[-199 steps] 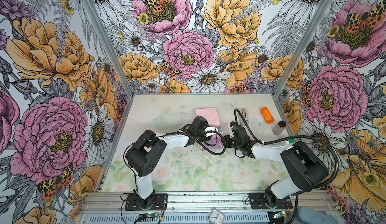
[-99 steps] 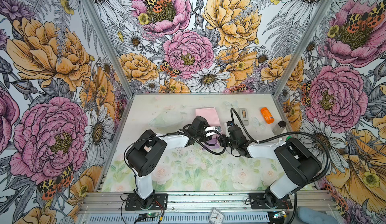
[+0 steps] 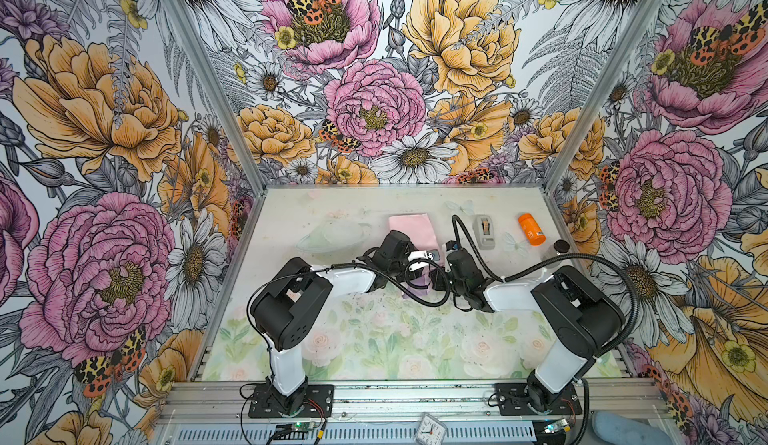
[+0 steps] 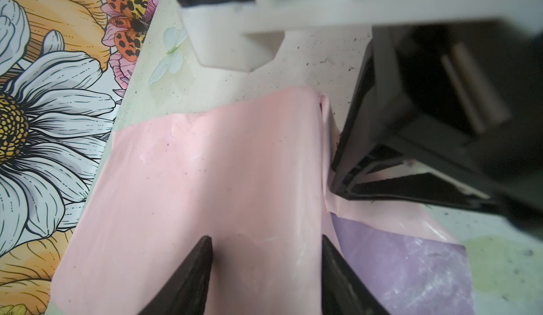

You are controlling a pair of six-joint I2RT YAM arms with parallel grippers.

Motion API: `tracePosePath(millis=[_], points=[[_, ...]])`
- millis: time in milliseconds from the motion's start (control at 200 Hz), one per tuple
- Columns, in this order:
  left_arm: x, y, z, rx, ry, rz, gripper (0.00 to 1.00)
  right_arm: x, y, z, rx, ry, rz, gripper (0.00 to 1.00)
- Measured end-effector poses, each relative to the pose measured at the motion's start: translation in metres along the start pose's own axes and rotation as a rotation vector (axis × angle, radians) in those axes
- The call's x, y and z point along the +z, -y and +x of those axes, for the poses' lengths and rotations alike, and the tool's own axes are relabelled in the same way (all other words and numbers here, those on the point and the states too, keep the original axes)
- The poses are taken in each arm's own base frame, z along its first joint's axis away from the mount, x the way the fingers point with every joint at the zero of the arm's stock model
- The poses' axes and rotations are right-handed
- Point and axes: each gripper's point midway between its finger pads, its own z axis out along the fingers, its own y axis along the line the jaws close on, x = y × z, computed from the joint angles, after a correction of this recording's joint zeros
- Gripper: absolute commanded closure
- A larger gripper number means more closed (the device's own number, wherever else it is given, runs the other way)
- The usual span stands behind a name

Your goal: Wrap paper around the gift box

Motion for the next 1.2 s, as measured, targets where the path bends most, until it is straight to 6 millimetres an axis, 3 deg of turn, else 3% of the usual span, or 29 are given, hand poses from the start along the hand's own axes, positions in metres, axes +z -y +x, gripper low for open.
tracePosePath(millis=[350, 515, 685, 980, 1201], points=[[0.0, 0.0, 0.0, 0.0, 0.005, -0.004, 0.44, 0.001, 0.001, 0.004, -0.004, 0.009, 0.001, 0.75], [0.0, 0.0, 0.0, -0.006, 0.005, -0.003, 0.44, -0.029, 0.006, 0.013, -0.004, 0.018, 0.004, 0.72], [0.0, 0.0, -0.001, -0.015, 0.006, -0.004, 0.44, -0.055, 0.009, 0.0, 0.014, 0.079, -0.008, 0.77], [0.0, 0.0, -0.001, -0.022, 0.01, -0.003, 0.44, -0.042, 0.022, 0.005, 0.039, 0.041, 0.034, 0.84], [0.0, 0.0, -0.001, -0.025, 0.012, -0.005, 0.44, -0.026, 0.012, -0.008, 0.036, 0.046, 0.015, 0.86]])
